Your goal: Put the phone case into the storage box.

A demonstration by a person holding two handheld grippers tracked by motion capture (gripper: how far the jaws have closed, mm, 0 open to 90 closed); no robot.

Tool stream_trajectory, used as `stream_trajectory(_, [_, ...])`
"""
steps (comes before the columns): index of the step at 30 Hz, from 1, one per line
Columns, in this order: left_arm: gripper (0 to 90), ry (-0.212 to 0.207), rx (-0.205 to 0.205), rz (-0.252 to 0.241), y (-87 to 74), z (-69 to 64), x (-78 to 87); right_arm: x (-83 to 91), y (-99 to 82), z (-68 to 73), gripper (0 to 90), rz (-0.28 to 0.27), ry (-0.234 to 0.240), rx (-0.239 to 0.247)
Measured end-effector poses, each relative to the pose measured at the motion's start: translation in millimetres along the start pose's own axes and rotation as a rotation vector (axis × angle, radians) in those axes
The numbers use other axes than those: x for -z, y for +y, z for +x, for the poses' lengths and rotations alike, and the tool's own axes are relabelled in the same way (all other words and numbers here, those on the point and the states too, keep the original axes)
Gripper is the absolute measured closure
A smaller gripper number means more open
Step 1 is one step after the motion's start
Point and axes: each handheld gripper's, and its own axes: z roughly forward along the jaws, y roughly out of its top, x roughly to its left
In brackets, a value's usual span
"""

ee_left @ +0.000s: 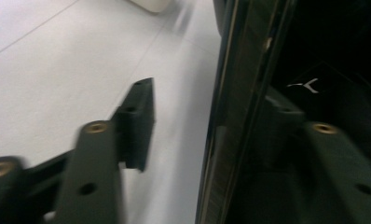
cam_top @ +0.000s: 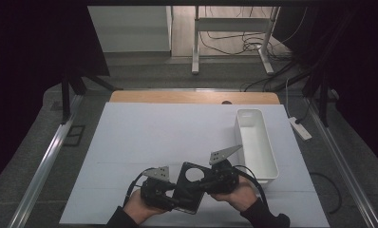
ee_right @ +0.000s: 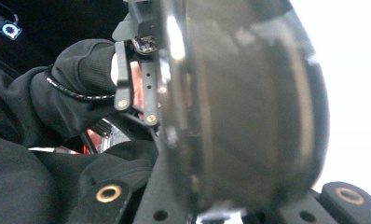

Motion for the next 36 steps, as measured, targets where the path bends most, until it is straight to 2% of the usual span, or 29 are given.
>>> stream_trajectory(3, [64.4,-0.021,0.001,0.0,-0.7,-0.5,1.0,-0.4,0.0,0.3,85.5,-0.002,0.016,0.008])
stream_trajectory(7, [76.2,-0.052,-0.006,-0.002,-1.1,-1.0,1.6,-1.1,0.4,0.9,85.5,0.002,0.019,0.016])
stream_trajectory(13, [84.6,-0.098,-0.016,0.001,-0.9,-0.3,2.0,-1.5,0.3,0.5,85.2,0.007,0.048,0.025])
stream_trajectory(14, [84.7,-0.115,-0.005,0.009,-0.2,1.0,2.2,-1.3,0.4,0.5,85.2,0.008,0.051,0.02])
stream_trajectory(15, [84.8,-0.115,-0.005,0.009,-0.2,1.0,2.2,-1.3,0.4,0.5,85.2,0.008,0.051,0.02])
stream_trajectory(17, [84.9,-0.106,-0.009,0.011,0.3,0.6,2.9,-1.9,0.3,-1.0,83.6,0.005,0.054,0.011])
stream_trajectory(20, [85.1,-0.059,-0.016,0.014,2.1,-2.5,4.7,-1.9,0.6,-1.4,80.5,-0.004,0.039,0.015])
stream_trajectory(22, [85.0,-0.019,-0.016,0.01,2.1,-2.7,7.8,-0.6,1.1,-1.1,68.0,-0.026,0.012,0.017])
stream_trajectory(23, [85.0,-0.019,-0.016,0.01,2.1,-2.7,7.8,0.6,1.5,-1.3,62.5,-0.041,-0.016,0.022])
stream_trajectory(24, [85.0,-0.005,-0.014,0.007,1.9,-2.5,8.5,0.6,1.5,-1.3,62.5,-0.041,-0.016,0.022])
stream_trajectory(25, [85.0,0.001,-0.003,0.01,1.5,-1.8,9.2,1.5,1.7,-1.5,58.4,-0.044,-0.031,0.026])
stream_trajectory(28, [84.9,0.065,0.025,0.022,-0.1,0.7,10.2,4.8,2.1,-2.7,44.1,-0.07,-0.11,0.033])
stream_trajectory(29, [84.9,0.065,0.025,0.022,-0.1,0.7,10.2,4.8,2.1,-2.7,44.1,-0.07,-0.11,0.033])
stream_trajectory(30, [84.9,0.083,0.029,0.025,-0.3,1.2,10.7,5.2,2.2,-2.6,41.6,-0.074,-0.123,0.035])
stream_trajectory(32, [84.8,0.093,0.037,0.026,-0.7,1.9,11.4,6.4,2.4,-2.5,36.3,-0.082,-0.154,0.038])
stream_trajectory(34, [84.8,0.122,0.04,0.024,-0.9,1.9,12.6,7.9,2.6,-3.2,30.9,-0.09,-0.185,0.04])
stream_trajectory(36, [84.8,0.145,0.043,0.019,-1.4,2.2,13.6,9.2,2.9,-3.5,26.3,-0.096,-0.196,0.039])
